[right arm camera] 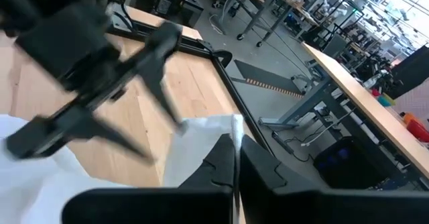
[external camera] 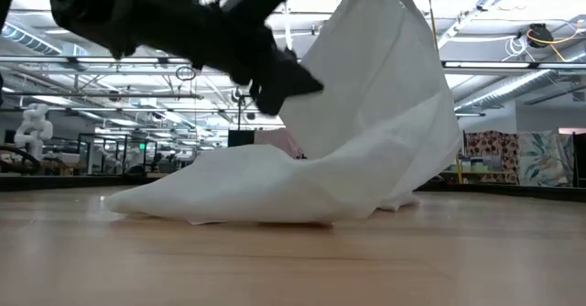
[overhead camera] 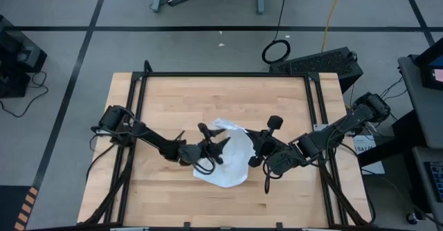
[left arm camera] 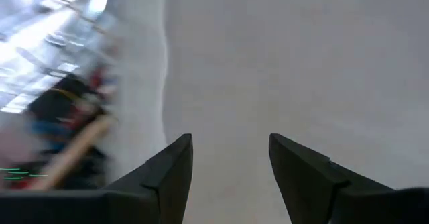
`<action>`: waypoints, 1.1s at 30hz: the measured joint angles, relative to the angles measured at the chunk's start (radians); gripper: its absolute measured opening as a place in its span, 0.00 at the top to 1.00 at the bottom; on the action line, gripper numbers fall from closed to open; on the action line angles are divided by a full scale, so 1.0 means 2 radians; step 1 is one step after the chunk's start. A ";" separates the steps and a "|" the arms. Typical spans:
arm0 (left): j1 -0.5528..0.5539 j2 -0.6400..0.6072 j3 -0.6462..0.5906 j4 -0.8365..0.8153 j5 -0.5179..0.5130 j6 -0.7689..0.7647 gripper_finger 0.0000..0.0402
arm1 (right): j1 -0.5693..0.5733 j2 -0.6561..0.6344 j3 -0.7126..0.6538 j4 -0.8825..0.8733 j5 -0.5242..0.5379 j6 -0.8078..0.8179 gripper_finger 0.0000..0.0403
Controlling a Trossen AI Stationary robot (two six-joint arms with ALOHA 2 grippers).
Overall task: Roll towel
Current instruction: Roll the white towel
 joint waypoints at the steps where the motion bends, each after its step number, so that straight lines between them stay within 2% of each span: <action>1: 0.000 -0.003 0.000 0.013 -0.018 0.025 0.50 | 0.000 0.000 0.000 -0.001 0.000 0.000 1.00; 7: 0.011 -0.030 -0.003 0.013 -0.143 0.092 0.50 | 0.001 0.000 0.000 -0.002 -0.001 0.000 1.00; 9: 0.002 -0.047 -0.007 0.012 -0.157 0.117 0.50 | 0.001 0.000 0.000 -0.003 -0.002 0.000 1.00; 11: -0.015 -0.072 -0.013 0.003 -0.150 0.125 0.50 | 0.001 0.000 0.000 -0.005 -0.007 0.000 1.00; 13: -0.030 -0.101 -0.019 -0.042 -0.107 0.090 0.50 | 0.001 0.000 0.000 -0.007 -0.012 0.000 1.00; 17: -0.026 -0.148 -0.038 -0.156 0.076 -0.084 0.50 | 0.001 0.000 0.000 -0.007 -0.013 0.001 1.00; 18: -0.019 -0.149 -0.042 -0.159 0.095 -0.116 0.50 | 0.001 0.000 0.000 -0.007 -0.013 0.001 1.00; 20: -0.008 -0.145 -0.050 -0.169 0.094 -0.146 0.50 | 0.001 0.000 0.000 -0.007 -0.013 0.003 1.00; 23: 0.003 -0.121 -0.051 -0.169 0.063 -0.153 0.50 | 0.001 0.000 0.000 -0.007 -0.013 0.009 1.00; 28: 0.026 -0.086 -0.051 -0.157 0.037 -0.151 0.50 | 0.001 0.000 0.000 -0.006 -0.013 0.014 1.00; 33: 0.042 -0.064 -0.051 -0.097 0.019 -0.113 0.50 | 0.001 0.000 0.000 -0.007 -0.013 0.021 1.00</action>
